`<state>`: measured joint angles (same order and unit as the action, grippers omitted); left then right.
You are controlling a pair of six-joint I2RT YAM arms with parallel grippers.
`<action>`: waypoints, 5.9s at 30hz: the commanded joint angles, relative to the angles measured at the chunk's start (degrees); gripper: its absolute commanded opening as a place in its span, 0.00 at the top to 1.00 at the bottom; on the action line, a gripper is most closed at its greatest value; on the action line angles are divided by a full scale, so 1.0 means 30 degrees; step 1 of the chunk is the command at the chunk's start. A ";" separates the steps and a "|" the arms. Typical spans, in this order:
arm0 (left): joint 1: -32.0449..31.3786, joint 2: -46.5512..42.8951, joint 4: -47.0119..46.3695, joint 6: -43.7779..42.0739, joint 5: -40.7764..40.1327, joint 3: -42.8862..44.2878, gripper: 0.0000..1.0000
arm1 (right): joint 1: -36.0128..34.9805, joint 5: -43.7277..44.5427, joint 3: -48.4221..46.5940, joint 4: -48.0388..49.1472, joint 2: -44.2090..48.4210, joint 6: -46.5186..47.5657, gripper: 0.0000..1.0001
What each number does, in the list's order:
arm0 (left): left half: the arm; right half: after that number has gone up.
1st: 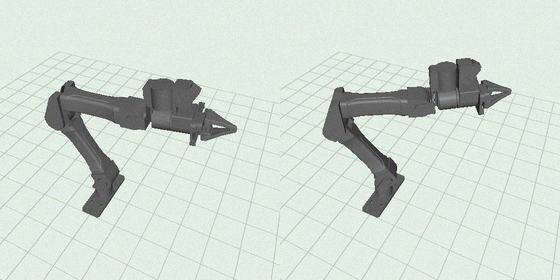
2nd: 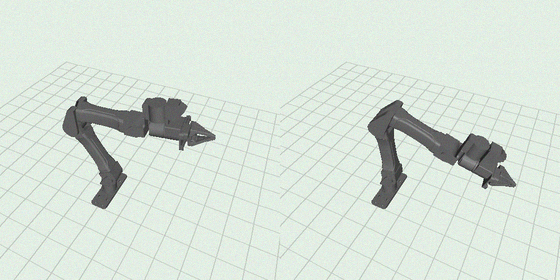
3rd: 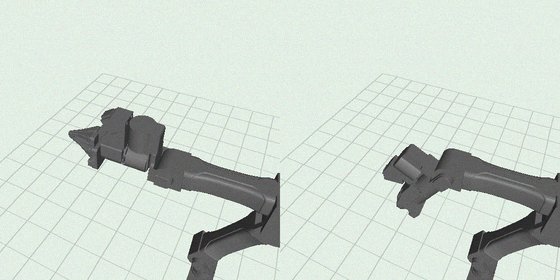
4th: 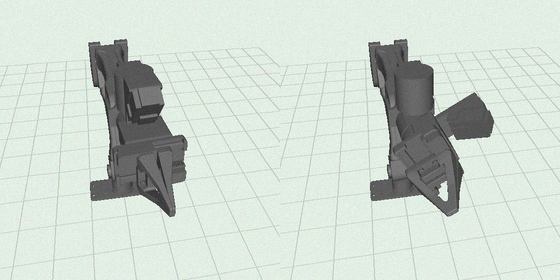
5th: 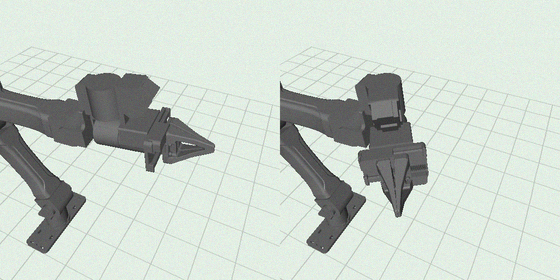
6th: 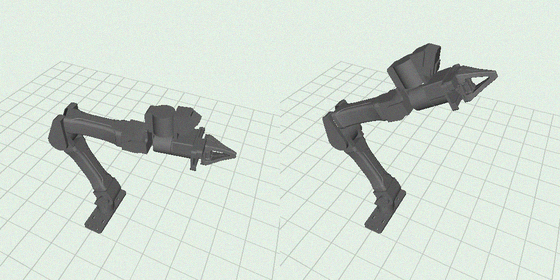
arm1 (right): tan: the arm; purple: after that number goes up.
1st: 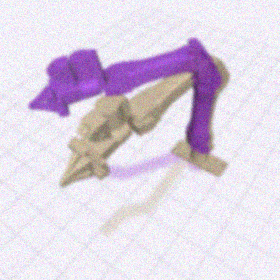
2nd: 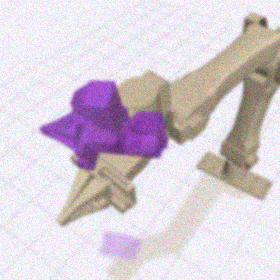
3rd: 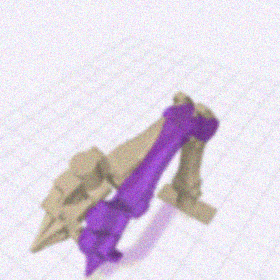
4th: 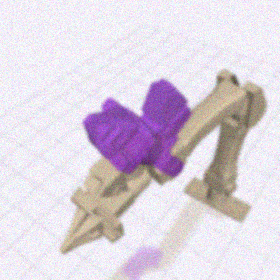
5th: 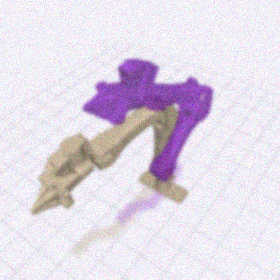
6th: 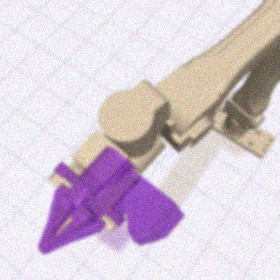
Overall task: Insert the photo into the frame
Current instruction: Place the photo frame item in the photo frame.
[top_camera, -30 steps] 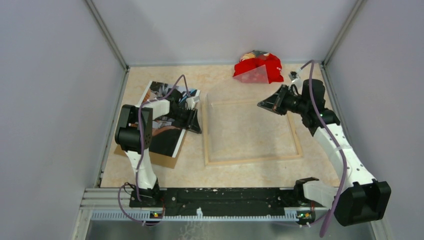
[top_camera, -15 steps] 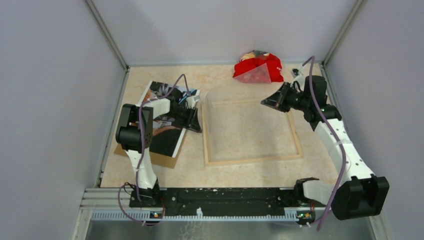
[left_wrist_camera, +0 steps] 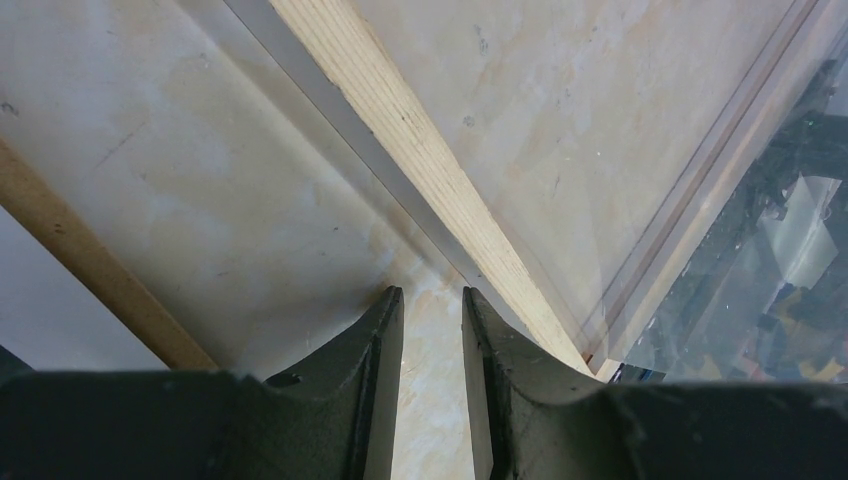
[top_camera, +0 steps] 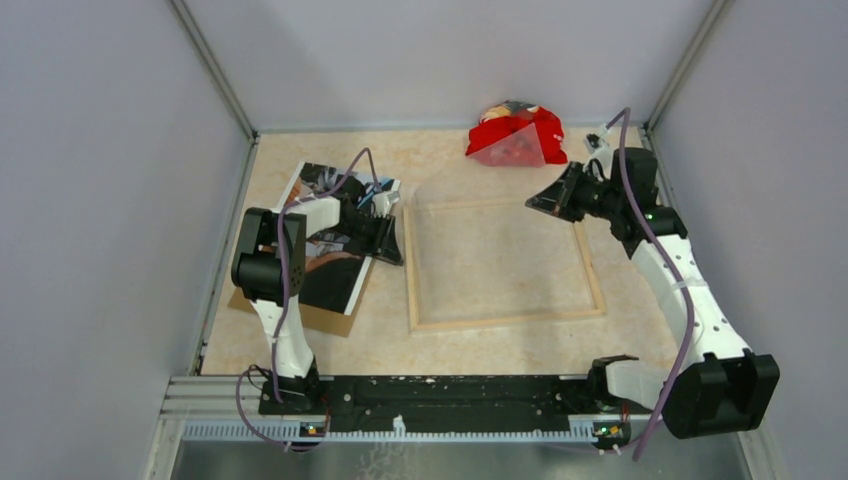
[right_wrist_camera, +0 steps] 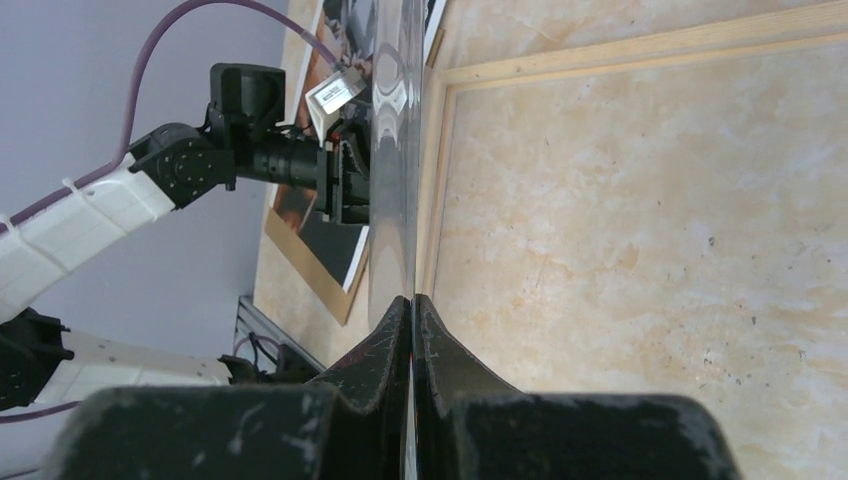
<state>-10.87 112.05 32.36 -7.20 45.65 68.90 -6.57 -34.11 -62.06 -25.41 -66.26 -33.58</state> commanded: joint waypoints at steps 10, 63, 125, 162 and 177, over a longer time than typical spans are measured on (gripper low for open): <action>0.0021 0.0312 0.0159 -0.0191 0.0053 0.0297 0.65 | 0.0109 0.1126 -0.1454 -0.0966 -0.0295 0.1500 1.00; -0.0228 0.1169 0.0152 -0.0203 0.0397 0.0503 0.67 | 0.0095 0.1319 0.1575 0.0565 -0.0441 0.0949 1.00; 0.0870 0.0668 0.2144 -0.1543 0.1159 0.2027 0.69 | -0.0496 -0.6274 0.2133 0.9895 0.1264 -0.9102 1.00; 0.1222 0.0560 0.2290 -0.2082 0.1865 0.1878 0.69 | -0.2965 -0.4745 0.1203 1.3246 0.0123 -1.2054 1.00; 0.1222 0.0577 0.2250 -0.2059 0.1941 0.1751 0.69 | -0.3140 -0.4222 0.2035 1.3662 0.0253 -1.1898 1.00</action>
<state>-7.49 114.91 39.48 -12.60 49.93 74.43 -15.27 -47.64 -55.27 11.18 -66.17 -68.64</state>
